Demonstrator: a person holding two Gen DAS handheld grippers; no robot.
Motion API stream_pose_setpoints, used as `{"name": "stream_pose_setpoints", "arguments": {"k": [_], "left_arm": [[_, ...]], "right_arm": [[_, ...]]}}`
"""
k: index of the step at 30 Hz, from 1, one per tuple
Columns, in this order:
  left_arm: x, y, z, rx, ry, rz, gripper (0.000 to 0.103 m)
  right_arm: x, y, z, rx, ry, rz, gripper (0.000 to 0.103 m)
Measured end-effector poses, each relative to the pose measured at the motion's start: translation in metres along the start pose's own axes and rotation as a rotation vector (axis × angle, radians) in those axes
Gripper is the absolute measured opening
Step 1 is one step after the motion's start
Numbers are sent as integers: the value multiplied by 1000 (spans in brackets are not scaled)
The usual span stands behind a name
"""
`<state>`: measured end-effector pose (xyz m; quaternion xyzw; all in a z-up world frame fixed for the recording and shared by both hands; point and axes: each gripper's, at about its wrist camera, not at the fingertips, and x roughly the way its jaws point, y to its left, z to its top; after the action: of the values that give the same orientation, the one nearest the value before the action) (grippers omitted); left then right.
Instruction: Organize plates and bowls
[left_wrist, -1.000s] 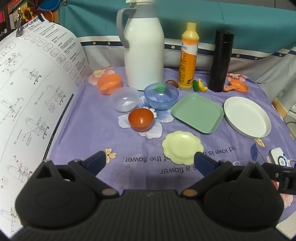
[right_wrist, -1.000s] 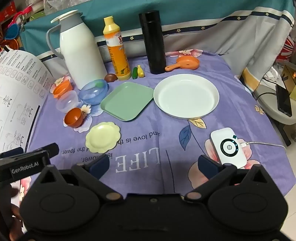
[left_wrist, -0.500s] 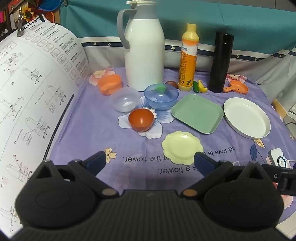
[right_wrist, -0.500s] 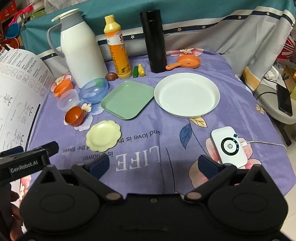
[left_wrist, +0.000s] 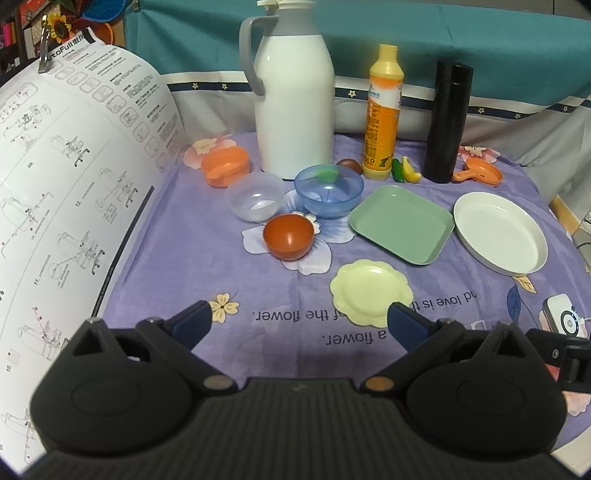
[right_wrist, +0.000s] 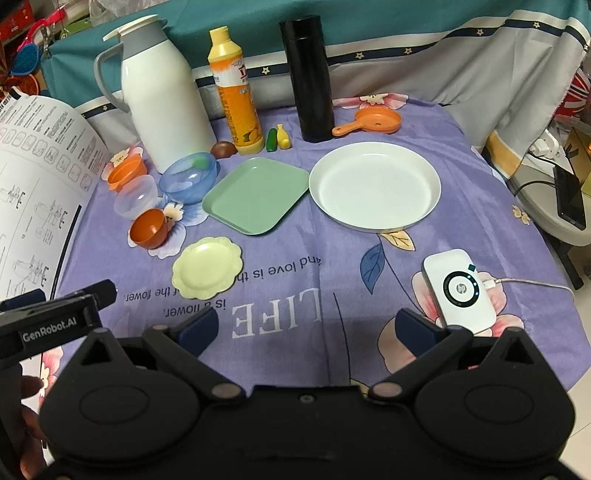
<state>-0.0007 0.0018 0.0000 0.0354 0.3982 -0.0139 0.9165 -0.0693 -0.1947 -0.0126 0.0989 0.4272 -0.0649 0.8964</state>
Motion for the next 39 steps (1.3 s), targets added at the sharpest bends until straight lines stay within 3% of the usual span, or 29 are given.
{"name": "stream_pose_setpoints", "arguments": {"k": [39], "left_arm": [[14, -6, -6, 28, 41, 33, 103]], "right_arm": [[16, -3, -1, 9, 44, 9, 103]]}}
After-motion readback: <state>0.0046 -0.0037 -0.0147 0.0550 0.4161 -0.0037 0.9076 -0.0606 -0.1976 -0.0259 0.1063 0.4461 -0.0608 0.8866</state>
